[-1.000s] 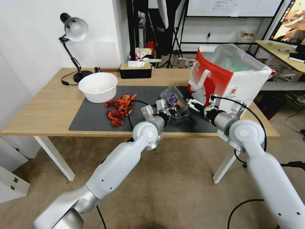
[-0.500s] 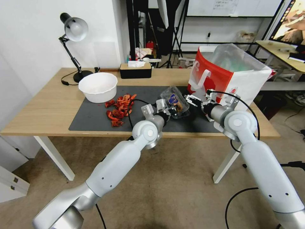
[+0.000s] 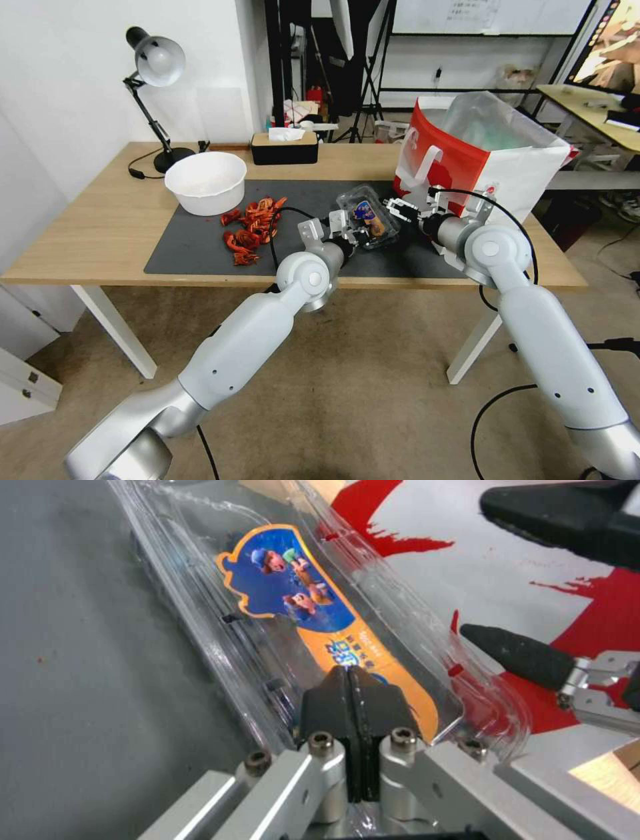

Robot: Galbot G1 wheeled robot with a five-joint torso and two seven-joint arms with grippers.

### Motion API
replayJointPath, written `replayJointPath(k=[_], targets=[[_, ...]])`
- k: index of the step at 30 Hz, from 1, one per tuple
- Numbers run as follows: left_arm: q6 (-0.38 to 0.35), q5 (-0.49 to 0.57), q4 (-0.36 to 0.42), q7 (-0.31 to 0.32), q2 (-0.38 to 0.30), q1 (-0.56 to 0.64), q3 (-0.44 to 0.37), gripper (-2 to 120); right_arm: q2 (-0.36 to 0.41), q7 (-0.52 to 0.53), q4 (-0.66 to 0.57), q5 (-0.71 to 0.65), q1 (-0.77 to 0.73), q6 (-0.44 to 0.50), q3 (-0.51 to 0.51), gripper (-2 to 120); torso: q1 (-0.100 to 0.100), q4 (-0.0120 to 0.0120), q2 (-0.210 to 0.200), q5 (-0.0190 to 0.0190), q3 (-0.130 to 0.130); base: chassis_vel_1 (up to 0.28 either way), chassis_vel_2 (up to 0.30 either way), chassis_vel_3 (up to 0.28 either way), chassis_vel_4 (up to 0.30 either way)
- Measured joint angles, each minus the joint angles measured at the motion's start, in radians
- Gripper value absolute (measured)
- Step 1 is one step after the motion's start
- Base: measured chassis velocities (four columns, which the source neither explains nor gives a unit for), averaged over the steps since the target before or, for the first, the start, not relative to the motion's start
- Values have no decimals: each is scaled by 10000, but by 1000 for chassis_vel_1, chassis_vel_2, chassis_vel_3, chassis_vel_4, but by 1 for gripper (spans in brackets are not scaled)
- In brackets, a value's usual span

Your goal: Close the takeout container lid, then place the container into the takeout bag.

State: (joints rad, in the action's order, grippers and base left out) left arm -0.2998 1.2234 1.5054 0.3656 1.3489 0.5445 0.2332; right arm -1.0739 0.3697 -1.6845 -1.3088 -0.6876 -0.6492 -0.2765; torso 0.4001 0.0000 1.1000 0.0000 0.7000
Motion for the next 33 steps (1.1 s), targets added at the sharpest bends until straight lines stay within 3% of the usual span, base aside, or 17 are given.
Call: replayJointPath(k=[6,16,33], targets=[[-24,-5,-29,30,4,-50,59,0,35,-225,356,-1,207,-288,87,100,0,0,0,0,0,0,0,0,0],[-18,-2,-31,53,13,-108,166,0,391,-1637,1432,-17,841,-819,649,100,0,1,0,0,0,0,0,0,0],[29,41,-71,51,-2,-179,205,0,467,-2155,2105,125,1171,-830,1182,100,0,0,-1,0,0,0,0,0,0]])
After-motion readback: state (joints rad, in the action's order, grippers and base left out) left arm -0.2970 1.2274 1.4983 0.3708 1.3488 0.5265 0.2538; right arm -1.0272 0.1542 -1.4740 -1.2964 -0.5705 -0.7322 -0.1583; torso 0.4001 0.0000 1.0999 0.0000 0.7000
